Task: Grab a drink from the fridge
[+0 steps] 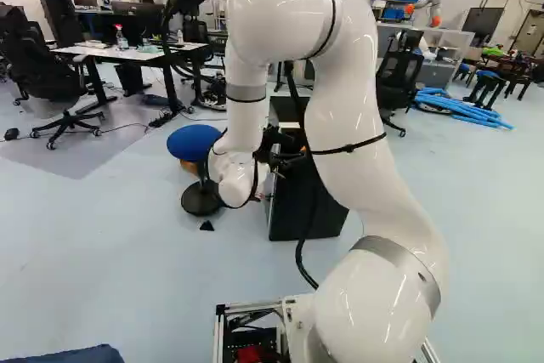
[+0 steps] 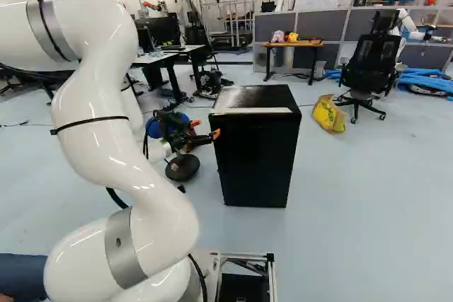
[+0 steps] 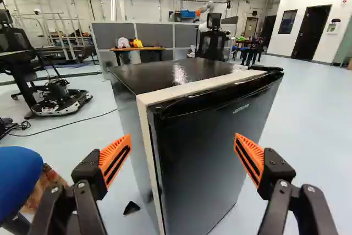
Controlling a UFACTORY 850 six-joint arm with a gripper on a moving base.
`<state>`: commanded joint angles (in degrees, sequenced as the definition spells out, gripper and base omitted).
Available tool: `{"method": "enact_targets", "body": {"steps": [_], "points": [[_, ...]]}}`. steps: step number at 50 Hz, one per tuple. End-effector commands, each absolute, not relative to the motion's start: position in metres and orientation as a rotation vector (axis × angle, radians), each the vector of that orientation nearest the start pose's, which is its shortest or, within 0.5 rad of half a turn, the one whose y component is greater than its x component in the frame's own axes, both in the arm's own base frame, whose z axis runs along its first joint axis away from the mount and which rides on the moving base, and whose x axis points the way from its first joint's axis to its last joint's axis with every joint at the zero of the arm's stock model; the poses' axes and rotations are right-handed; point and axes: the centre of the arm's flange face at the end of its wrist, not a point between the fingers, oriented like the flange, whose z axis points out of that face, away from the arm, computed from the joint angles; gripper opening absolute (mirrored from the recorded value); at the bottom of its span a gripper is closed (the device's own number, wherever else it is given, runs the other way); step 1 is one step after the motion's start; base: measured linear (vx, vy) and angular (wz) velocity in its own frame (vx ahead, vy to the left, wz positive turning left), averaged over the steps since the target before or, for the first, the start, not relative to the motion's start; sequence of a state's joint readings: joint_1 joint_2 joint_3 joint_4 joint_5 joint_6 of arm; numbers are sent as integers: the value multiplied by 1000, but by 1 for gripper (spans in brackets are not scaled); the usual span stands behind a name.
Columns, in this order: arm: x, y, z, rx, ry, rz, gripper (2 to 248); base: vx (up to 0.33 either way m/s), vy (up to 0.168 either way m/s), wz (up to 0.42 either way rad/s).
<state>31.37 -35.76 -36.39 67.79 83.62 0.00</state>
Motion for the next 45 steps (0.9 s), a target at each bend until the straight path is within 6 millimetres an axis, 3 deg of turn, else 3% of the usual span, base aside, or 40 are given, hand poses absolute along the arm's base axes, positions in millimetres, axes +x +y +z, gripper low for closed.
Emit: {"method": "enact_targets", "body": {"steps": [45], "points": [[423, 139, 246, -2522, 933, -2349, 247, 0, 0, 0]]}}
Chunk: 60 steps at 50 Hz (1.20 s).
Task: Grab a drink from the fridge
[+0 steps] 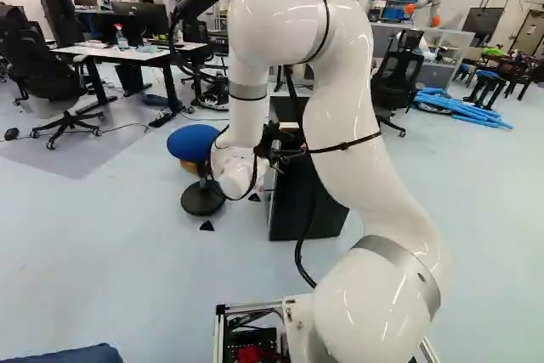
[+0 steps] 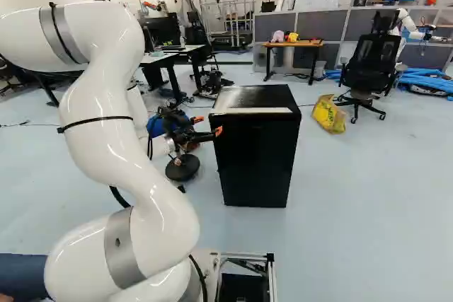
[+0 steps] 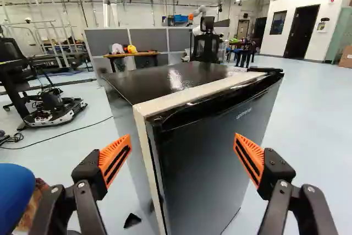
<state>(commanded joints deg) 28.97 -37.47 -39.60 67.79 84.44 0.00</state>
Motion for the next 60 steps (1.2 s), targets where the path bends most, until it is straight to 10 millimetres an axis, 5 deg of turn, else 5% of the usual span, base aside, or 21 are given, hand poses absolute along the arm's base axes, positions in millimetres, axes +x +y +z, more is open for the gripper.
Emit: {"method": "enact_targets", "body": {"steps": [60], "points": [[443, 123, 246, -2492, 1024, -2386, 247, 0, 0, 0]]}}
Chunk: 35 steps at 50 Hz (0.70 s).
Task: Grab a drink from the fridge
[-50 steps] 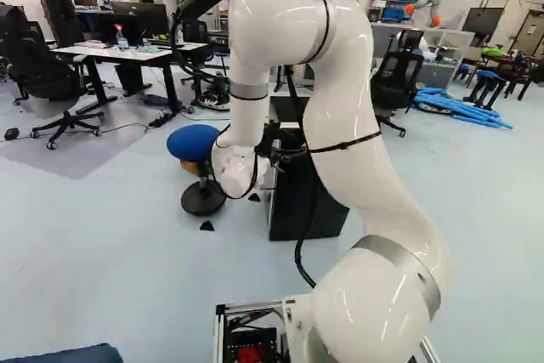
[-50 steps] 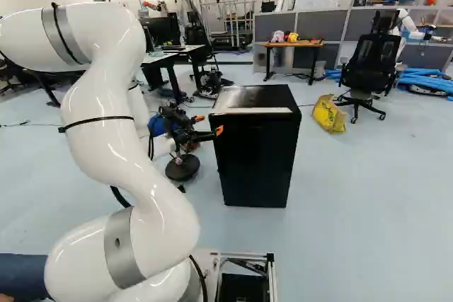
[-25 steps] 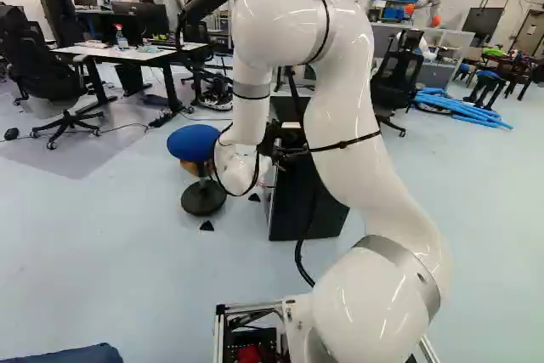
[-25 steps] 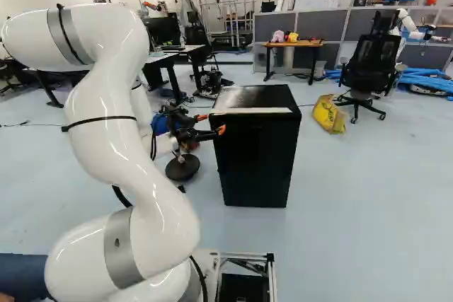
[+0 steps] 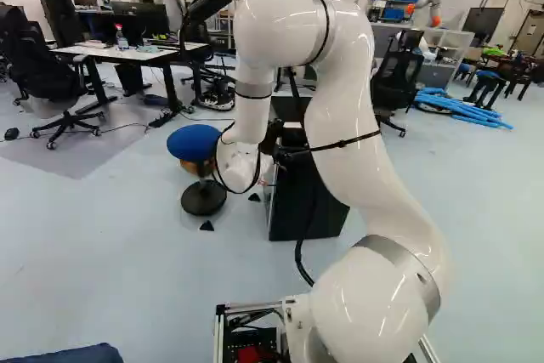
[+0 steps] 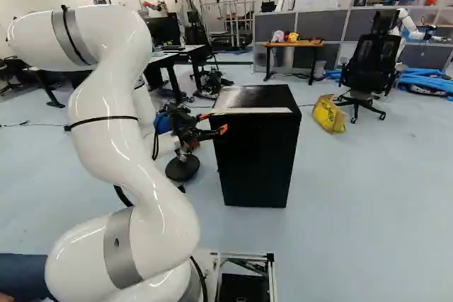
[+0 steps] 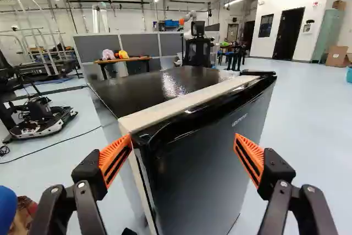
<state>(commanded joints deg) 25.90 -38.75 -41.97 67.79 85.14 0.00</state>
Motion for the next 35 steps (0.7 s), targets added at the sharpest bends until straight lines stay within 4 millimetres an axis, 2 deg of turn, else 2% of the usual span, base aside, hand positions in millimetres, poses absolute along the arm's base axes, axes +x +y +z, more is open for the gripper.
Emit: {"method": "enact_targets", "body": {"steps": [35], "points": [[441, 120, 245, -2498, 1083, -2390, 247, 0, 0, 0]]}}
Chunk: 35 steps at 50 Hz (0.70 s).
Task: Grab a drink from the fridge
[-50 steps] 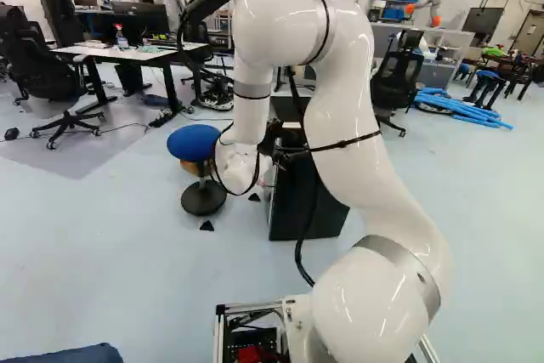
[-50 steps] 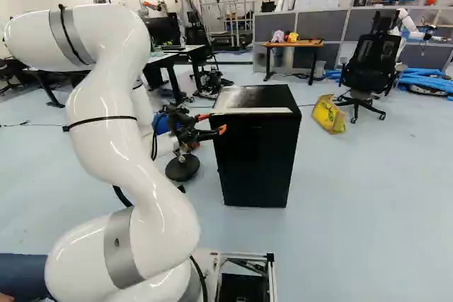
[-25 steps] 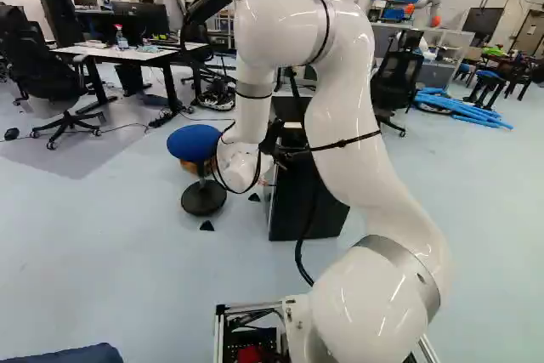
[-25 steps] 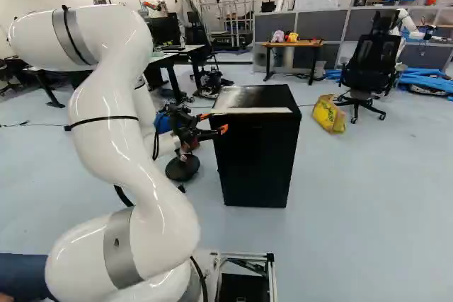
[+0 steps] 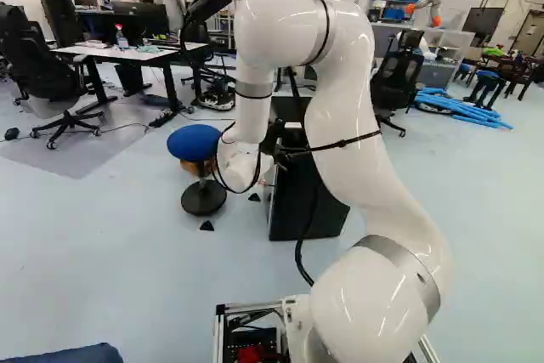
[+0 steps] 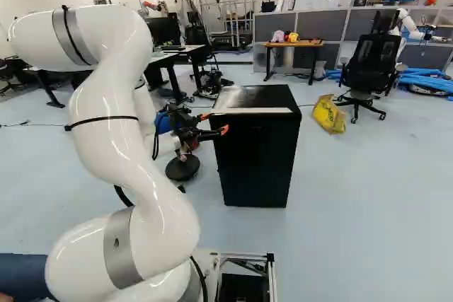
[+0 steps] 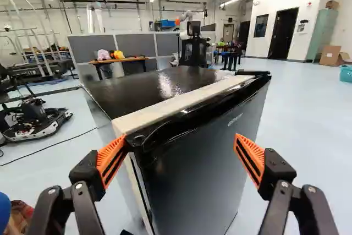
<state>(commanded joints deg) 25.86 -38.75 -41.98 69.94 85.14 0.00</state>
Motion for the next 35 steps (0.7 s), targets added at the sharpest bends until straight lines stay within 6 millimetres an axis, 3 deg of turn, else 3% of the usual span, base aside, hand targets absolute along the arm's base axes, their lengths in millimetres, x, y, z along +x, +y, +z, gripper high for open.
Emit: {"method": "enact_targets", "body": {"steps": [18, 35], "points": [[435, 118, 245, -2509, 1149, -2392, 247, 0, 0, 0], [404, 125, 247, -2557, 1109, -2379, 247, -1, -2, -6]]}}
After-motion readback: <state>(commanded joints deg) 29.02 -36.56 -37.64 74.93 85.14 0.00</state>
